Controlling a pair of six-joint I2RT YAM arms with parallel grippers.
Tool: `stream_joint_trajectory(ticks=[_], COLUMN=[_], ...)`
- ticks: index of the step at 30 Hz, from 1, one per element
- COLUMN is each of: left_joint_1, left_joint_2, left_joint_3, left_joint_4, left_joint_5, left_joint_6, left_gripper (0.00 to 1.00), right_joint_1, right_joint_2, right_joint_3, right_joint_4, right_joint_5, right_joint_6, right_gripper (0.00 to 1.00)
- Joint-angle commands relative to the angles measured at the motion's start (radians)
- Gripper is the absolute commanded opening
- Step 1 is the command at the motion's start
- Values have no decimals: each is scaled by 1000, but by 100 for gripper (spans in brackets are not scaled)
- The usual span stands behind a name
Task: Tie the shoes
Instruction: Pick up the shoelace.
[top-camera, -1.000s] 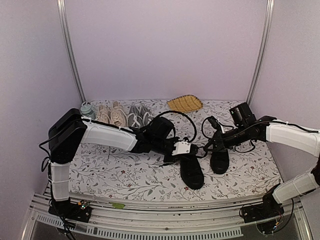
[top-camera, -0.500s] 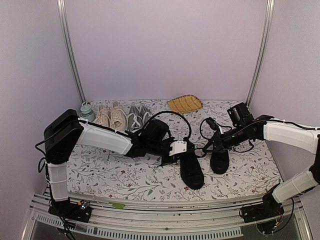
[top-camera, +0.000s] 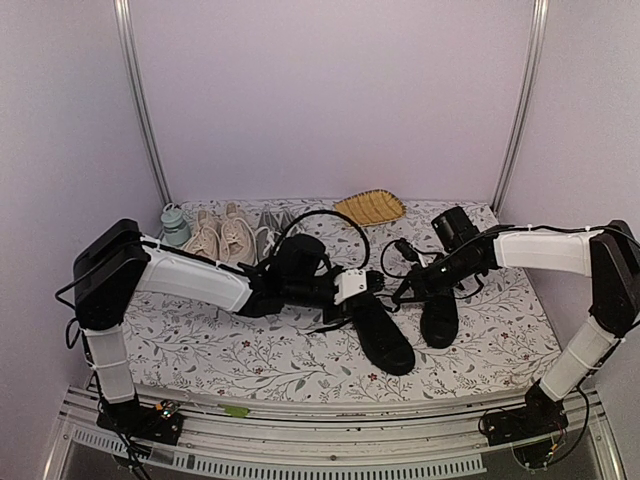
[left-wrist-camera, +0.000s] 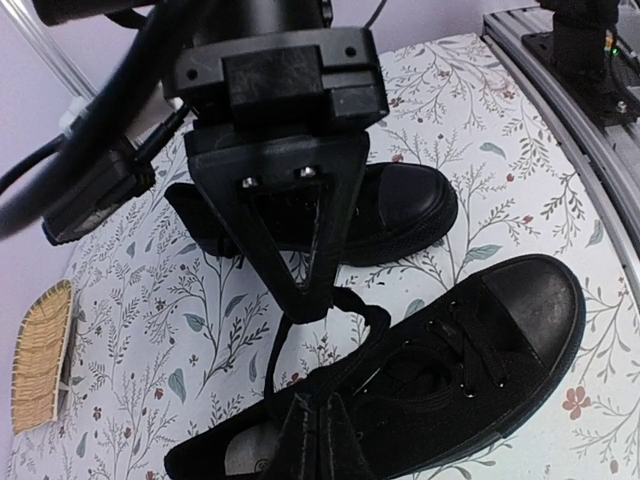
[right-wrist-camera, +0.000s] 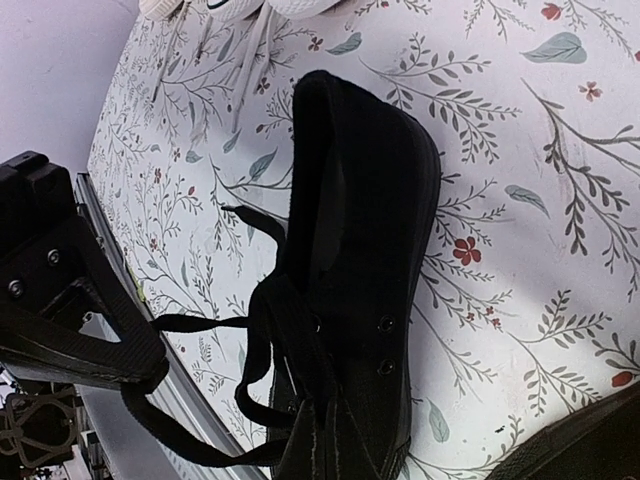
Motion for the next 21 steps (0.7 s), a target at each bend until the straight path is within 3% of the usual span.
stream_joint_trajectory(ticks=[1, 8, 12, 14, 18, 21], left_joint_1=[22, 7, -8, -11, -20, -25], left_joint_2=[-15, 91, 95, 73, 15, -14], left_joint_3=[37, 193, 207, 203, 201, 210], left_joint_4=[-126, -360, -419, -449, -531, -588], left_joint_5=[59, 11, -4, 5, 22, 40], left_joint_6=[62, 173, 212, 232, 279, 295], left_gripper=[0, 9, 13, 21, 47, 53], right_joint_1=[-1, 0, -1, -1, 1, 0], right_joint_2=[-33, -73, -150, -181, -209, -212], right_joint_3=[-2, 21, 25, 21, 5, 4], right_joint_4=[14, -72, -130, -153, -149, -159], right_joint_5=[23, 46, 46, 42, 3, 14], right_joint_6=[-22, -29, -34, -34, -22, -12], right_gripper=[1, 1, 1, 1, 1, 1])
